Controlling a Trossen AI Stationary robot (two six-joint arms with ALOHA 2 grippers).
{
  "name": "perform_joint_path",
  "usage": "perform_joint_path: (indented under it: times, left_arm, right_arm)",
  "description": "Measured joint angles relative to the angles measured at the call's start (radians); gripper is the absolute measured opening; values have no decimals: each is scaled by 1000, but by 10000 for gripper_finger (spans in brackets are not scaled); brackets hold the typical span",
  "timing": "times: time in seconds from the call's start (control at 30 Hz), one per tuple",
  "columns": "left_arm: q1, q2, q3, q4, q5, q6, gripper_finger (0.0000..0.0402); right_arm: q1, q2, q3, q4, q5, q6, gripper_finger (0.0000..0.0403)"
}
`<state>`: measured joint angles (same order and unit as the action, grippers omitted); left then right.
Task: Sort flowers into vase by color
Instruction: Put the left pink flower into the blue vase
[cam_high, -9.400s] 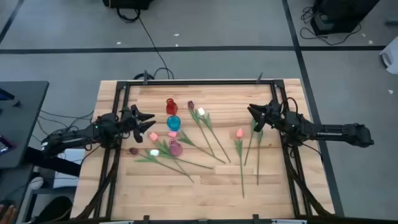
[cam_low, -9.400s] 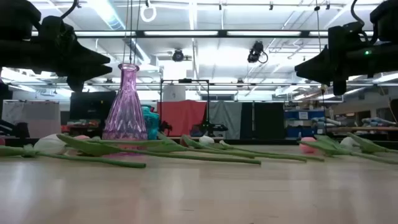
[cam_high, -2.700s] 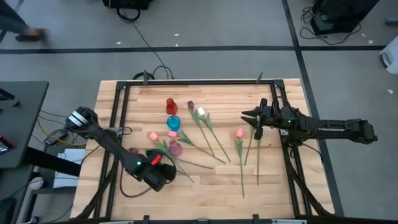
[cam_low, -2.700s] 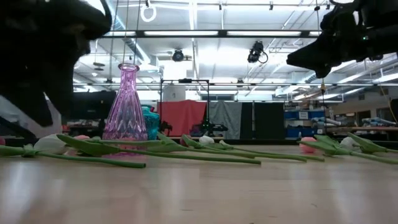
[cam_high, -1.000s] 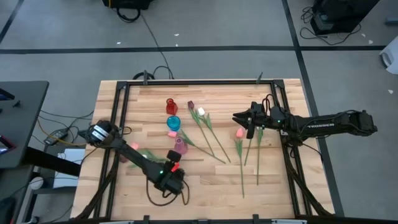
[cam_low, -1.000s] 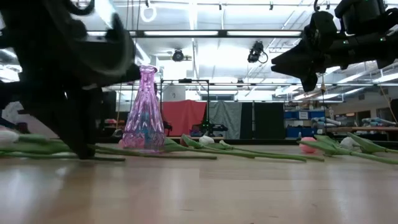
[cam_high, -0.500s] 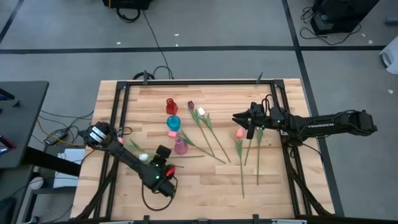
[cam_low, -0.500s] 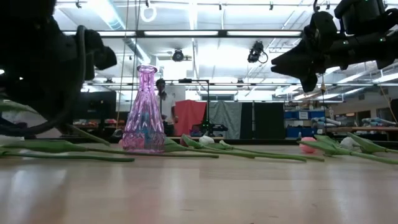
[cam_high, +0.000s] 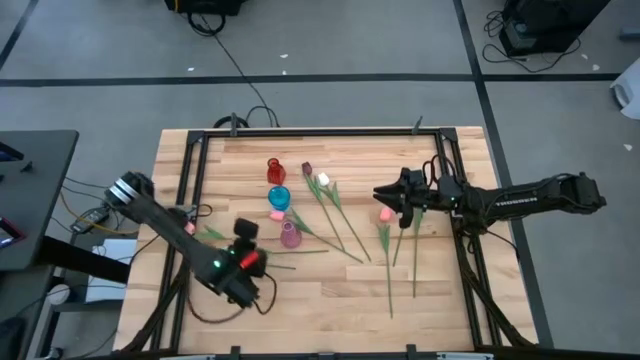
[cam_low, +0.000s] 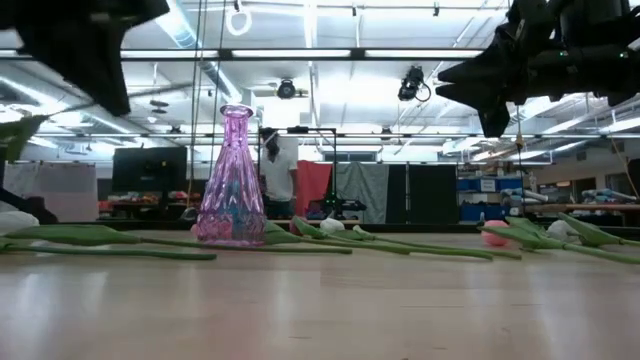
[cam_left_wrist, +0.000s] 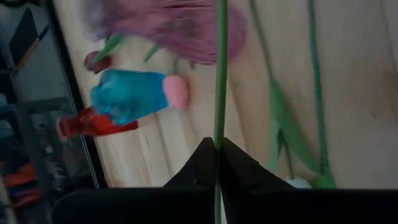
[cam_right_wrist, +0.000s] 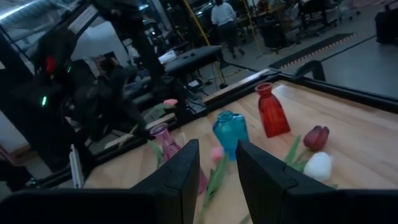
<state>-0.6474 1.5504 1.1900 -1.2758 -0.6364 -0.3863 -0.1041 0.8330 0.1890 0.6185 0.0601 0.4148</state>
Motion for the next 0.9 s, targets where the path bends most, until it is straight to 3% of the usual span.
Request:
perform_joint_path:
  times: [0.2, 0.5, 0.63, 0.8, 0.9]
  left_arm:
    - [67, -56, 0, -17, -24, 6, 8]
    - [190, -51, 5, 52, -21, 361, 8]
    - [193, -51, 16, 128, -41, 560, 8]
    - [174, -53, 27, 271, -42, 700, 8]
    - [154, -71, 27, 333, 27, 761, 8]
  right_arm:
    - [20, 0, 0, -4, 74, -11, 119]
    - [4, 0, 0, 7, 279, 33, 119]
    - [-13, 0, 0, 45, 323, 111, 119]
    - [-18, 10, 35, 75, 381, 158, 119]
    - [-13, 70, 96, 77, 413, 158, 119]
